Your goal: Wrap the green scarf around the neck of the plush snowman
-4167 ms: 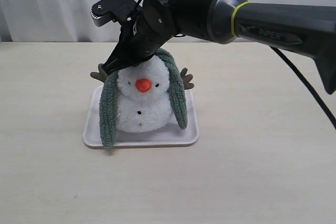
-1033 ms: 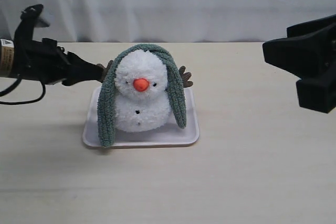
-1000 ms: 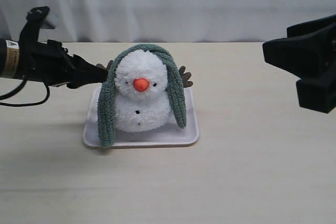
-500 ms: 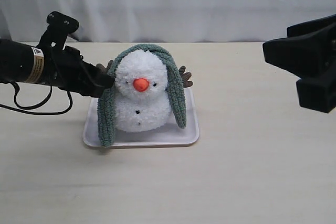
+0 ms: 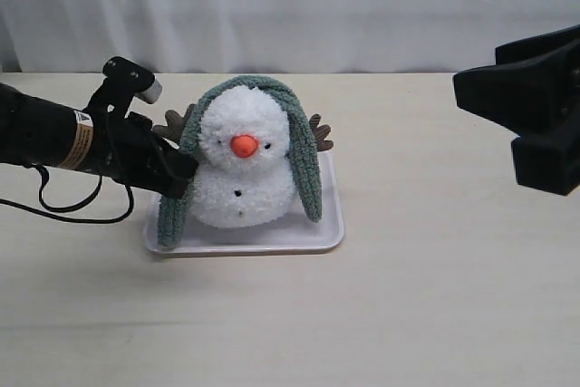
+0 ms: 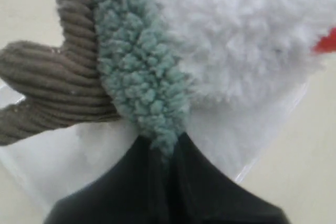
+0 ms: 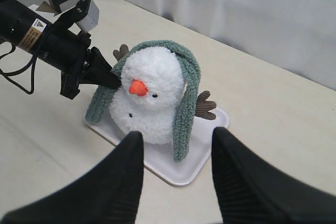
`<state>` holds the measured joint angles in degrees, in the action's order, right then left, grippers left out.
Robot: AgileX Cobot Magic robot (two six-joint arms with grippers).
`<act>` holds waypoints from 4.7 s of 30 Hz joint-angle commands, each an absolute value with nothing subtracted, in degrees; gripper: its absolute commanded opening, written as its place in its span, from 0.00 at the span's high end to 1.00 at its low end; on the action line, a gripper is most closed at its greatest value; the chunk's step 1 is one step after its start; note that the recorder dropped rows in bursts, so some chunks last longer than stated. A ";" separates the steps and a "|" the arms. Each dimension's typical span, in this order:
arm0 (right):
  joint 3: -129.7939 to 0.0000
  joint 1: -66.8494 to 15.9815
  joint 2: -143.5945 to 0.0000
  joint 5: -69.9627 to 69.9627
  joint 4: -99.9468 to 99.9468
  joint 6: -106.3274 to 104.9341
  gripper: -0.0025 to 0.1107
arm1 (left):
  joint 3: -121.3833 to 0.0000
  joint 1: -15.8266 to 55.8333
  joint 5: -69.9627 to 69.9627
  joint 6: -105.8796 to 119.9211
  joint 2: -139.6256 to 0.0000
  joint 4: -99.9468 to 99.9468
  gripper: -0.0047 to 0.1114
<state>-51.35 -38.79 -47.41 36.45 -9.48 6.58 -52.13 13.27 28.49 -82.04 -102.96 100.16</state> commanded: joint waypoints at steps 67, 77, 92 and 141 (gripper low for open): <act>-50.98 -38.76 -47.17 37.84 -9.91 6.28 0.62 | -46.48 23.30 14.84 -94.32 -97.32 99.95 0.80; -50.98 -38.76 -47.17 37.84 -9.91 6.28 0.62 | -45.40 23.30 13.57 -90.60 -97.32 99.95 0.65; -50.98 -38.76 -47.17 37.84 -9.91 6.28 0.62 | -45.40 23.30 10.11 -89.94 -87.61 99.95 0.52; -47.68 -38.76 -47.17 38.90 -12.90 6.87 0.94 | -67.08 22.39 -25.20 87.09 -98.08 -56.03 0.96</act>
<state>-47.90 -38.79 -47.41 39.64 -13.19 6.70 -66.88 21.07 -28.11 86.73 -96.98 -58.23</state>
